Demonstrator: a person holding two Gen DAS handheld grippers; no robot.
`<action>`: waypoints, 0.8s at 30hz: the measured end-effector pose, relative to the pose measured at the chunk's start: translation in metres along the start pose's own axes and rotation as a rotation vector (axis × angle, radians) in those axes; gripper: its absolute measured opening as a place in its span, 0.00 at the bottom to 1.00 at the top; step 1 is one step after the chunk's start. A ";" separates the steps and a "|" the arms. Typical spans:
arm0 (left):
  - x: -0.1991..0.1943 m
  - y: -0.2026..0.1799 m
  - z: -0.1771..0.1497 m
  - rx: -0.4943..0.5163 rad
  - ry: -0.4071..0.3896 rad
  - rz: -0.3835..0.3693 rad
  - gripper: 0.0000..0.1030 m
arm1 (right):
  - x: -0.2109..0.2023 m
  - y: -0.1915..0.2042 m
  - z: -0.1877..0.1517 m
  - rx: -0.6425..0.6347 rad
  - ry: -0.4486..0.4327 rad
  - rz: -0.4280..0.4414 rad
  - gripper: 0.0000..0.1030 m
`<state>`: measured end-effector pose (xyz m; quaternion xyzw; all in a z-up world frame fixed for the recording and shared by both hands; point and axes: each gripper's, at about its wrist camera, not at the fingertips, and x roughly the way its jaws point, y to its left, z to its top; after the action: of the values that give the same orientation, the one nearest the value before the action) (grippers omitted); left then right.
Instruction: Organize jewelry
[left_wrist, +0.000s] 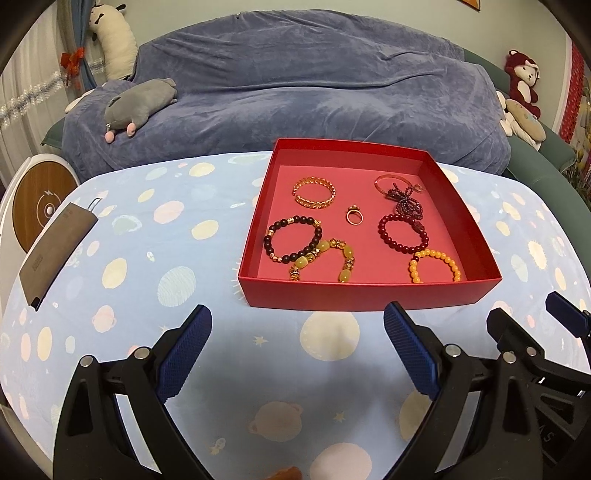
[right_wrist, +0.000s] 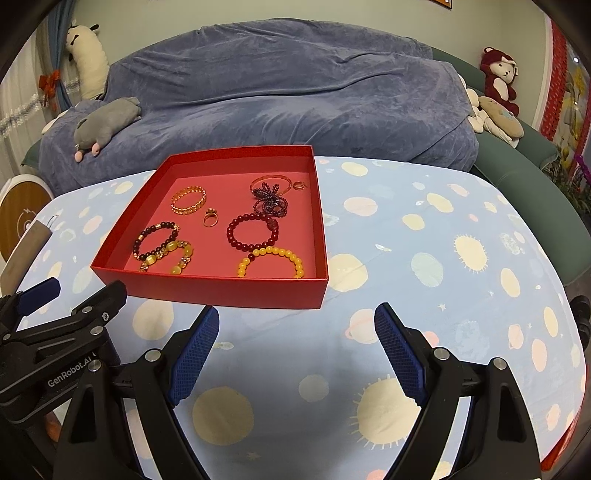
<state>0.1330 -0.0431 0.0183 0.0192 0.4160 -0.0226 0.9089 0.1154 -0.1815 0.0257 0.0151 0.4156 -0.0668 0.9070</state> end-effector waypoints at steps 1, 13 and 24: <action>0.000 0.000 0.000 0.001 -0.002 -0.001 0.87 | 0.000 0.001 0.000 0.000 -0.001 -0.001 0.80; -0.002 0.001 -0.001 -0.005 -0.008 0.005 0.87 | 0.000 0.001 -0.001 0.000 -0.001 -0.001 0.80; 0.000 0.003 -0.003 -0.010 -0.005 0.016 0.87 | 0.003 0.005 -0.002 -0.007 0.001 0.001 0.80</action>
<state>0.1307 -0.0401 0.0169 0.0180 0.4135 -0.0132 0.9102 0.1166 -0.1762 0.0224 0.0120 0.4160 -0.0649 0.9070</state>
